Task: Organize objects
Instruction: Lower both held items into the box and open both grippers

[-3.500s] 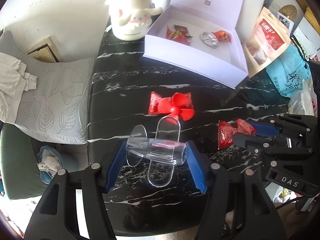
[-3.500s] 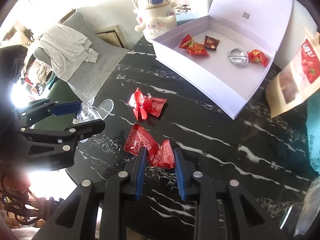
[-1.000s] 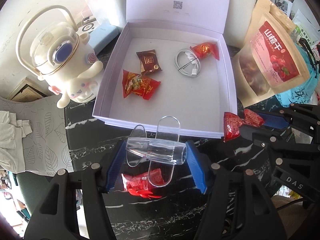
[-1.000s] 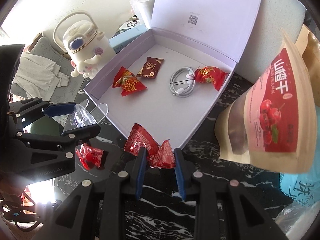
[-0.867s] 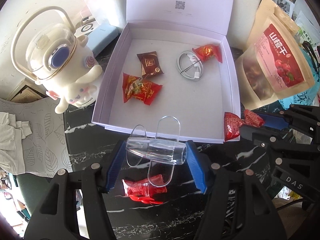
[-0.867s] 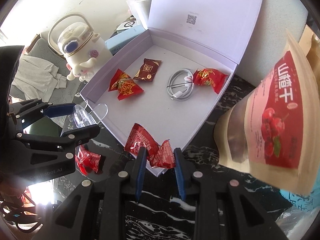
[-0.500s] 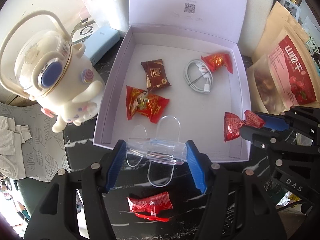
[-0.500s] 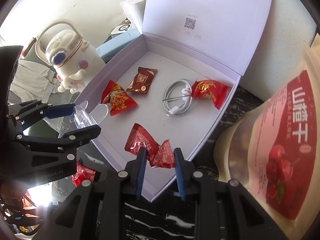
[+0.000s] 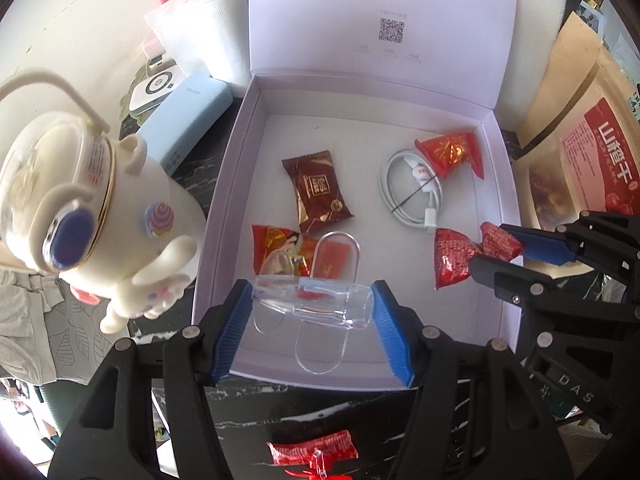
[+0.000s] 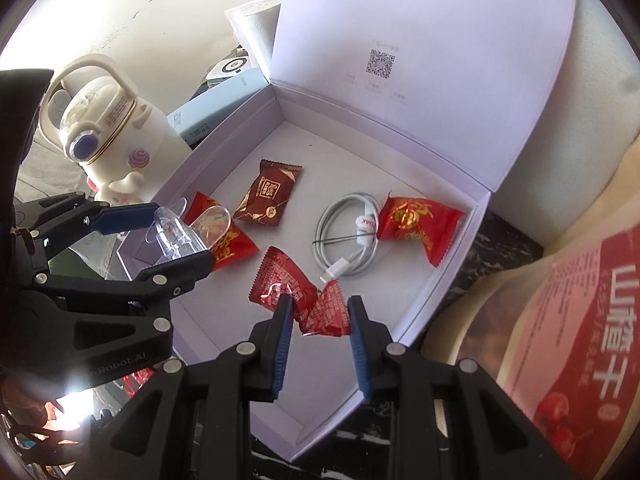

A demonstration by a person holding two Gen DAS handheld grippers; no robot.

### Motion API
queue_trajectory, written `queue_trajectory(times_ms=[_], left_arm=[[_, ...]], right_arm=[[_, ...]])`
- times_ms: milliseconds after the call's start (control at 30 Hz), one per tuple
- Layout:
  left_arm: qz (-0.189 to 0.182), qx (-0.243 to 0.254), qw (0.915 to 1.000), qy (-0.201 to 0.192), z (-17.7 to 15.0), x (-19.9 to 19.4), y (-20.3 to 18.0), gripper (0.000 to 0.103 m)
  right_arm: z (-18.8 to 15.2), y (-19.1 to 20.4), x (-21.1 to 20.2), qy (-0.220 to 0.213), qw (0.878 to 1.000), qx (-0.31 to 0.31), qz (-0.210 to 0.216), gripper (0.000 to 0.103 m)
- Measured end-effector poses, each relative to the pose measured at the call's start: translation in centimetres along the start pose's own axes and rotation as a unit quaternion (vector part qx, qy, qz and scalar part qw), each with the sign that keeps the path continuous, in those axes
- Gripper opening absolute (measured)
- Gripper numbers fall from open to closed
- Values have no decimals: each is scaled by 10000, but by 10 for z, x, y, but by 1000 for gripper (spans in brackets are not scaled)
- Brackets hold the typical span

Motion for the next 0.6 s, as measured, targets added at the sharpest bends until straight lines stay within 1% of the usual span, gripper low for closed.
queue_trajectory(times_ms=[133,333,500,567,600], left_arm=[[41,37,10000,-80,11,2,1,59],[79,-79,9998,-147,30,6,8,59],[43,-184,9997,-182,44,9,12,59],[12,-139,9997,-198,49,10,9,59],[87,-110,9997,-198,51,12,8,59]], right_arm=[[13,-3,4,-39,10000,37,-48,27],[30,-11,9,-98,9997,190,-114,27],[40,-18,15,-83,9994,310,-157,27],[44,-20,18,-78,9992,340,-175,27],[45,-21,19,-76,9992,349,-188,27]])
Point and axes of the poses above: each gripper's, at about its wrist camera, not at the fingertips, and x roughly the way its jaws point, y to its left, z to its top, the point moved 6 cm from there along x, roughly the way its jaws point, and after that the axes turned 15 degrees about y, right-handed, at the moved point
